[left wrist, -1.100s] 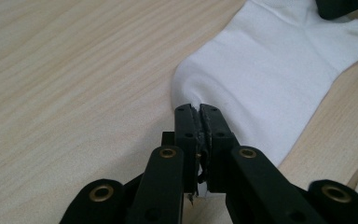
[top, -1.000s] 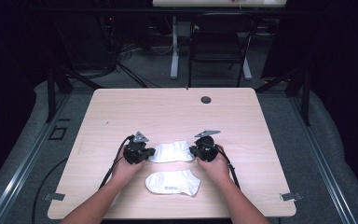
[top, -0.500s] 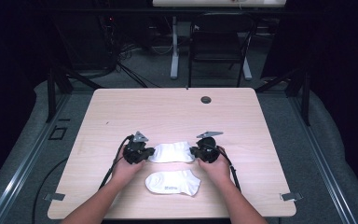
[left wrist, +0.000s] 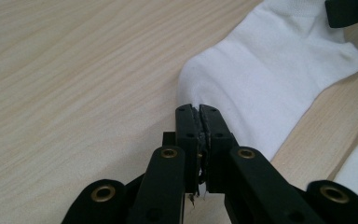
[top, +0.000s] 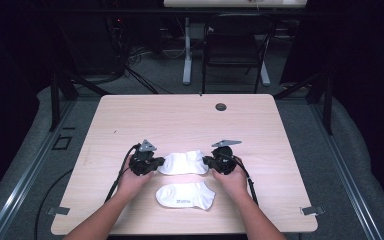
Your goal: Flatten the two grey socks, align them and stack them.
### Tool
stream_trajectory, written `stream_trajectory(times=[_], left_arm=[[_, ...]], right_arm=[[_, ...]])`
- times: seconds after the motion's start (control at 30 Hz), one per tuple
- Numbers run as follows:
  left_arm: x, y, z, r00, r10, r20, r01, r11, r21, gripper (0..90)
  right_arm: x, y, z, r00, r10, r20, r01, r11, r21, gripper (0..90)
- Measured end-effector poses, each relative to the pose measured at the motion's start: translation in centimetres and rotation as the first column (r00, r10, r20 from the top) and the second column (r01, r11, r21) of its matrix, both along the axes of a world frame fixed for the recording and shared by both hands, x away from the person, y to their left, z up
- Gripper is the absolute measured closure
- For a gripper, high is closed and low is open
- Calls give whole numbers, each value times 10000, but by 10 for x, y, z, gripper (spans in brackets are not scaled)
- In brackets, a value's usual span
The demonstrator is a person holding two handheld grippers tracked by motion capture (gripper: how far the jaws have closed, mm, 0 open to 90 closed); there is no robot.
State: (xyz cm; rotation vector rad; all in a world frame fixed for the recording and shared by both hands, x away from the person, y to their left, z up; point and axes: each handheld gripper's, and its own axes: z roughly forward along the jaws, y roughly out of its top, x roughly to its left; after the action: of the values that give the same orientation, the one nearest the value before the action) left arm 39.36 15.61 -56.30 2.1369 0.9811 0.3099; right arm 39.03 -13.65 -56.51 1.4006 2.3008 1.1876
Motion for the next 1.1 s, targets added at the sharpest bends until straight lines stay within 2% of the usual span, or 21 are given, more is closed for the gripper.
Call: stream_trajectory(times=[0.2,0.3,0.6,0.7,1.0,1.1], left_arm=[[-4,3,8,10000,22,50,-20,9996,-275,875],[-7,4,12,9999,-49,166,53,9996,-277,875],[-18,8,26,9996,-141,232,151,9990,-432,875],[-26,9,31,9995,-223,219,237,9975,-672,875],[-41,11,33,9987,-483,148,494,9951,-852,875],[-47,13,32,9988,-475,67,479,9940,-988,875]], right_arm=[[-3,0,6,9999,130,-19,-130,9998,121,864],[-6,1,10,9998,170,-34,-170,9997,202,864],[-15,6,24,9995,314,74,-314,9995,-92,864],[-20,5,30,9993,373,86,-372,9992,-143,864],[-33,5,39,9985,498,234,-494,9986,-188,864],[-40,7,41,9975,665,228,-657,9972,-347,864]])
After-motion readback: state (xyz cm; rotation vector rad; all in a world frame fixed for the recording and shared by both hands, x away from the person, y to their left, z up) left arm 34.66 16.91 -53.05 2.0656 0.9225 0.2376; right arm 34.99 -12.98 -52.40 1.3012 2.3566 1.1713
